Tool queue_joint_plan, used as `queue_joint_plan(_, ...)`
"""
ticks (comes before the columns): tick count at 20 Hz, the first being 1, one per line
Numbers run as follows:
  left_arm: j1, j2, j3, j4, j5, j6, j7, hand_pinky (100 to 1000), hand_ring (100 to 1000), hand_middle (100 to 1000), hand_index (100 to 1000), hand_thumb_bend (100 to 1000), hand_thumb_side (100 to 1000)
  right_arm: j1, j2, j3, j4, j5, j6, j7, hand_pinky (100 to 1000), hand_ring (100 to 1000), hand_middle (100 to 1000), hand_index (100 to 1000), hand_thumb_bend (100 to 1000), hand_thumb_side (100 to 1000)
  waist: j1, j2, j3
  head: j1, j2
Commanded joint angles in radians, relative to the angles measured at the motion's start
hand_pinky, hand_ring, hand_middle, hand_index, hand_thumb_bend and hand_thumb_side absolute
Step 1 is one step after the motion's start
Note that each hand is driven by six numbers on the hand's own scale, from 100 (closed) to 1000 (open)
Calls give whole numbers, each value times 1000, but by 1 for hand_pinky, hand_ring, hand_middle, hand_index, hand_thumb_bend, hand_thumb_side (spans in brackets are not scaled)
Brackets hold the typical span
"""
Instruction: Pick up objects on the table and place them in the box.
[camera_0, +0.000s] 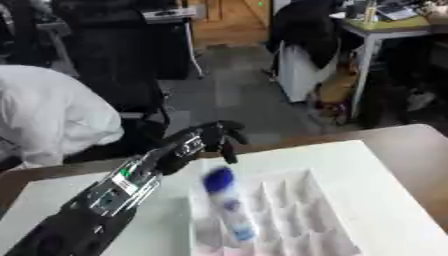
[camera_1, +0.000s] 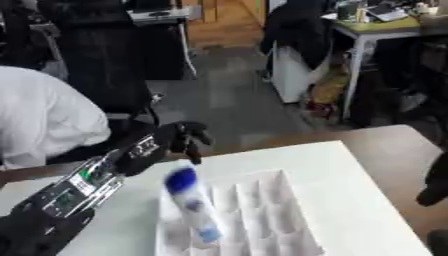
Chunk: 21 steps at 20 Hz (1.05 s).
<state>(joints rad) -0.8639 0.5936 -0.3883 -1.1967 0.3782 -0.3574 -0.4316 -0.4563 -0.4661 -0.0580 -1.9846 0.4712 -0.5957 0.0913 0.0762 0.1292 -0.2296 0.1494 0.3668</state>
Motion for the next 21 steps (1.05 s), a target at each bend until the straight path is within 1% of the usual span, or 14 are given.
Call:
queue_joint_plan(1, -26, 11, 13, -1, 25, 0, -55, 880, 649, 934, 997, 670, 1000, -19, -13, -5, -15, -2, 1, 1, 288, 389, 245, 468, 325, 818, -3, -18, 0, 4, -1)
queue_joint_plan(5, -25, 12, 18, 5, 28, -5, -82, 880, 648, 934, 993, 698, 1000, -21, -13, -5, -15, -2, 1, 1, 288, 389, 245, 467, 324, 818, -2, -18, 0, 3, -1)
queue_joint_plan(8, -22, 14, 21, 5, 28, -8, -89, 874, 641, 931, 987, 691, 1000, -20, -13, -6, -15, -2, 1, 0, 288, 389, 245, 467, 324, 819, -2, -19, 1, 3, -2)
queue_joint_plan(14, -2, 30, 40, -14, 53, -12, -61, 839, 616, 919, 970, 677, 1000, -11, -18, -9, -15, 2, 4, -2, 287, 389, 244, 468, 326, 817, -3, -22, 12, -2, -7)
queue_joint_plan(17, 21, 48, 54, -49, 87, -7, -36, 830, 611, 916, 964, 671, 1000, -3, -22, -11, -15, 6, 6, -3, 287, 389, 243, 468, 327, 817, -4, -25, 21, -6, -9)
queue_joint_plan(18, 33, 55, 64, -67, 101, -5, -23, 821, 606, 914, 960, 692, 1000, 1, -25, -12, -15, 8, 7, -3, 287, 389, 242, 468, 330, 812, -4, -26, 25, -9, -10)
queue_joint_plan(19, 45, 61, 71, -87, 118, -2, -11, 814, 600, 909, 958, 655, 1000, 5, -27, -12, -15, 10, 7, -4, 287, 389, 242, 468, 329, 815, -4, -27, 28, -12, -10)
queue_joint_plan(21, 78, 82, 92, -144, 158, 0, 19, 808, 591, 905, 954, 643, 1000, 13, -32, -14, -15, 15, 10, -4, 286, 389, 241, 468, 330, 814, -4, -29, 37, -19, -13)
